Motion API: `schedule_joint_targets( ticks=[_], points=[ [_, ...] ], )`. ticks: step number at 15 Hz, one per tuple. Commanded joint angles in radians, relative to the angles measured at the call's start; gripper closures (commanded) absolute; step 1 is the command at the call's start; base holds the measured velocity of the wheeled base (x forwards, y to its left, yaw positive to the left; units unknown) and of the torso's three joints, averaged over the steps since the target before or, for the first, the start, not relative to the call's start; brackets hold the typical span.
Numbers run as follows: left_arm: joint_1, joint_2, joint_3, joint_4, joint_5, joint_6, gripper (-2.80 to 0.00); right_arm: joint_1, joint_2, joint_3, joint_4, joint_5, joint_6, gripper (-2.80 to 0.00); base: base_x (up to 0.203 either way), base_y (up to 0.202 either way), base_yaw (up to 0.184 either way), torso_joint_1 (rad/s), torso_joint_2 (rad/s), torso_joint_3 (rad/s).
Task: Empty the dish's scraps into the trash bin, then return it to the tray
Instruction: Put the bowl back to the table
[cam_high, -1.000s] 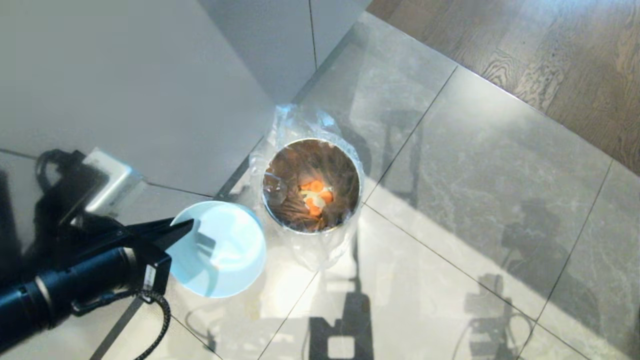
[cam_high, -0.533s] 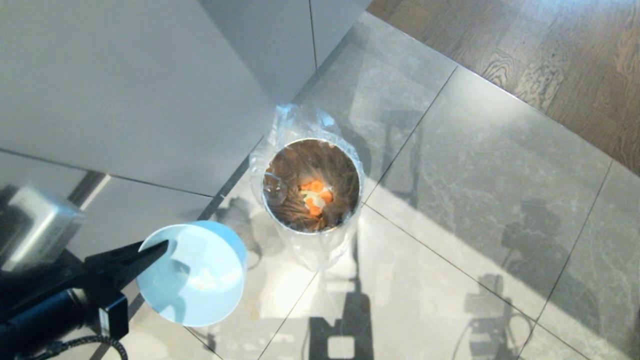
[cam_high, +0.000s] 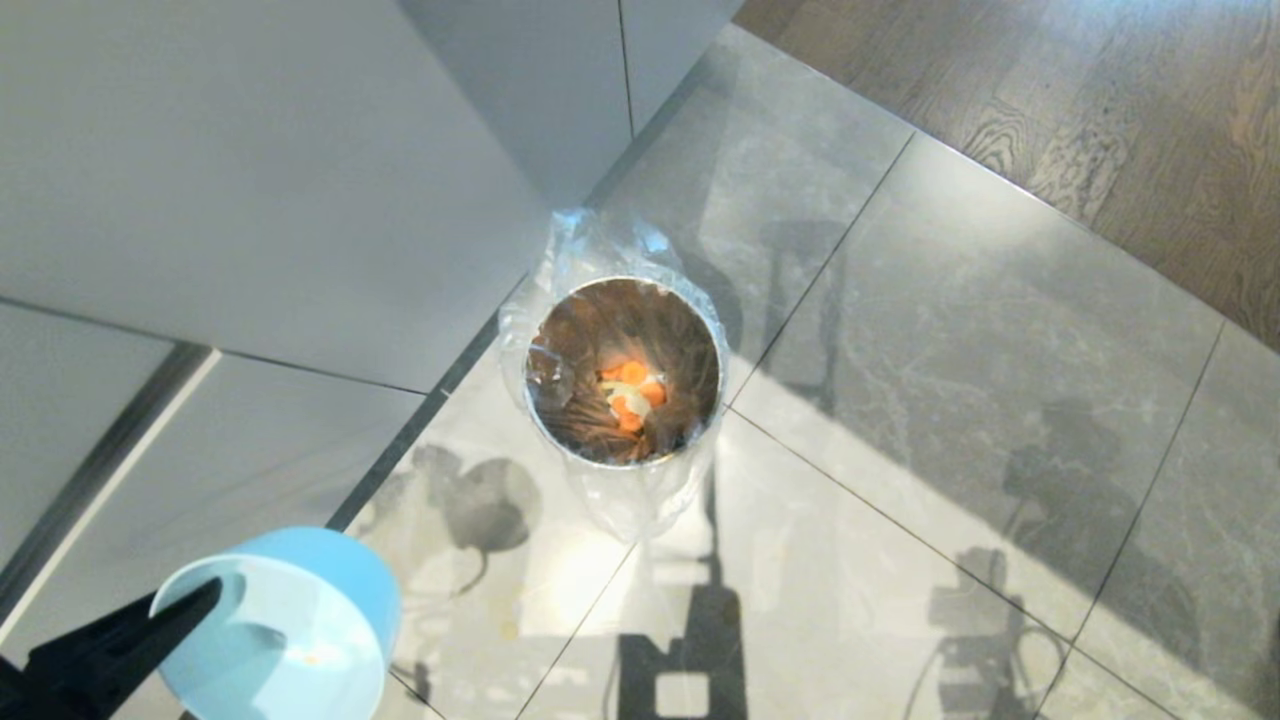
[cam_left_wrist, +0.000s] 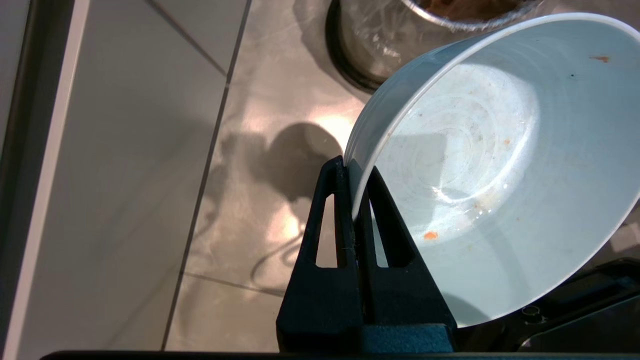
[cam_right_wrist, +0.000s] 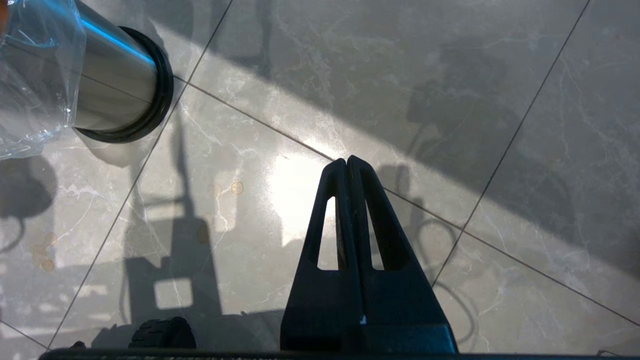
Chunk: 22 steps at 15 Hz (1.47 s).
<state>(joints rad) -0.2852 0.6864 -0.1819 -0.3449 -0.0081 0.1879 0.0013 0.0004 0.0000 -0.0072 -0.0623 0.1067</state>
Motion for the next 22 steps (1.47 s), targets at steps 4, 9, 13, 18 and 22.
schedule_joint_targets(
  ticks=[4,9,13,18,22],
  points=[
    [0.094,-0.259,0.176,0.012,0.001,-0.062,0.0,0.0,0.0,0.0,0.0,-0.001,0.001,0.0,0.0,0.0,0.0,0.0,0.0,0.0],
    [0.202,-0.401,0.182,0.282,0.003,-0.11,0.0,0.0,0.0,0.0,0.0,-0.001,0.001,0.0,0.0,0.0,0.0,0.0,0.0,0.0],
    [0.224,-0.405,0.182,0.342,0.002,-0.16,0.0,0.0,0.0,0.0,0.0,-0.001,0.001,0.0,0.0,0.0,0.0,0.0,0.0,0.0],
    [0.312,-0.476,0.182,0.343,0.0,-0.148,0.0,0.0,0.0,0.0,0.0,-0.001,0.001,0.0,0.0,0.0,0.0,0.0,0.0,0.0],
    [0.291,-0.614,0.182,0.343,0.004,-0.166,0.0,0.0,0.0,0.0,0.0,-0.001,0.001,0.0,0.0,0.0,0.0,0.0,0.0,0.0]
  ],
)
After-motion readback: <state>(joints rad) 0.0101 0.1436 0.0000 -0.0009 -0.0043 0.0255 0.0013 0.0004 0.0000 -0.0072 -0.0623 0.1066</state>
